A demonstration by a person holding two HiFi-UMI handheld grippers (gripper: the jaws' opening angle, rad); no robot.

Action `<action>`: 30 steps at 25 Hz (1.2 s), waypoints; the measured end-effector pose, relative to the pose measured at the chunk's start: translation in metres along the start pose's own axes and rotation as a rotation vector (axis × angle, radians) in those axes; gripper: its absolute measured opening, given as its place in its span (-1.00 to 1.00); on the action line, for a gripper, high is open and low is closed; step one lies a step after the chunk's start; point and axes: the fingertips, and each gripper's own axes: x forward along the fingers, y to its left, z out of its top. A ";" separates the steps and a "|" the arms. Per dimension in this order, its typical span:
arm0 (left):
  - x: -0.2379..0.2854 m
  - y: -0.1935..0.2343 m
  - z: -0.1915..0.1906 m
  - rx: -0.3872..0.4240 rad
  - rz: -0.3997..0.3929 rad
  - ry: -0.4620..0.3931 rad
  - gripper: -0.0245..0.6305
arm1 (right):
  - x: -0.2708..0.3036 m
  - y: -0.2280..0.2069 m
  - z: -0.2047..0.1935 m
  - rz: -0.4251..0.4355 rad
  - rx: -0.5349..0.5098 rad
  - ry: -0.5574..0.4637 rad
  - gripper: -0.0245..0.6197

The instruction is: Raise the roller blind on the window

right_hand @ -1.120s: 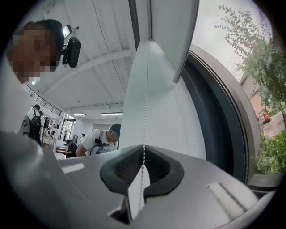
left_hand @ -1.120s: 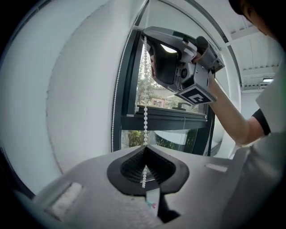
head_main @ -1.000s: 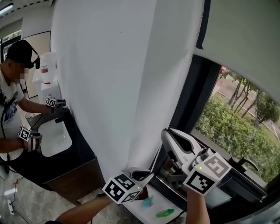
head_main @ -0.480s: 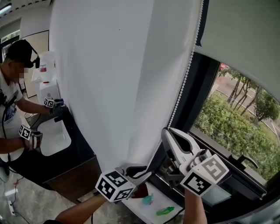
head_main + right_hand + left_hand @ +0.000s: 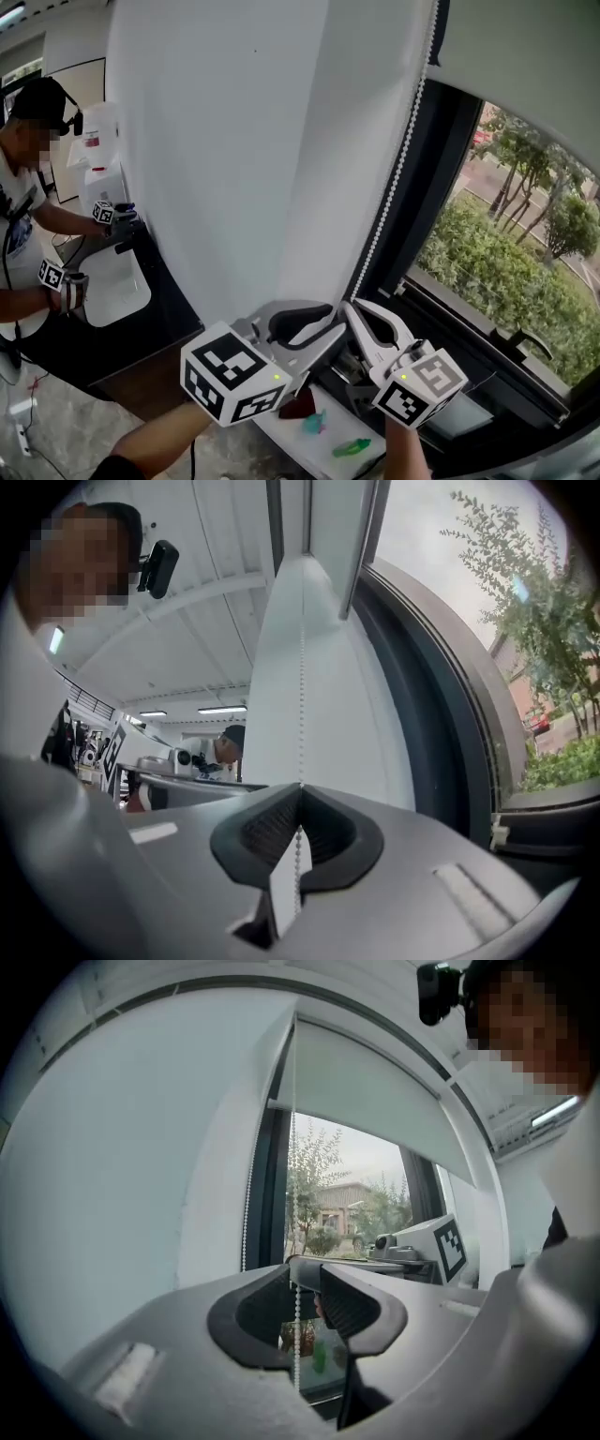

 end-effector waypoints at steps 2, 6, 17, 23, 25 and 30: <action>0.000 0.001 0.004 0.014 0.004 0.000 -0.59 | -0.005 -0.001 -0.007 -0.002 -0.002 0.012 -0.90; 0.001 0.004 0.019 -0.008 0.002 -0.038 -0.59 | -0.009 0.001 -0.033 -0.002 -0.008 0.066 -0.90; 0.017 0.004 0.041 0.058 0.037 -0.047 -0.59 | -0.018 0.019 -0.093 0.014 0.048 0.144 -0.90; 0.019 0.001 0.048 0.096 0.034 -0.044 -0.88 | -0.018 0.022 -0.097 0.011 0.041 0.157 -0.90; 0.020 0.000 0.046 0.106 0.034 -0.031 -0.90 | -0.019 0.018 -0.098 0.002 0.041 0.166 -0.90; 0.017 -0.001 0.046 0.134 0.057 -0.026 -0.90 | -0.027 0.012 -0.095 -0.061 -0.048 0.208 -0.89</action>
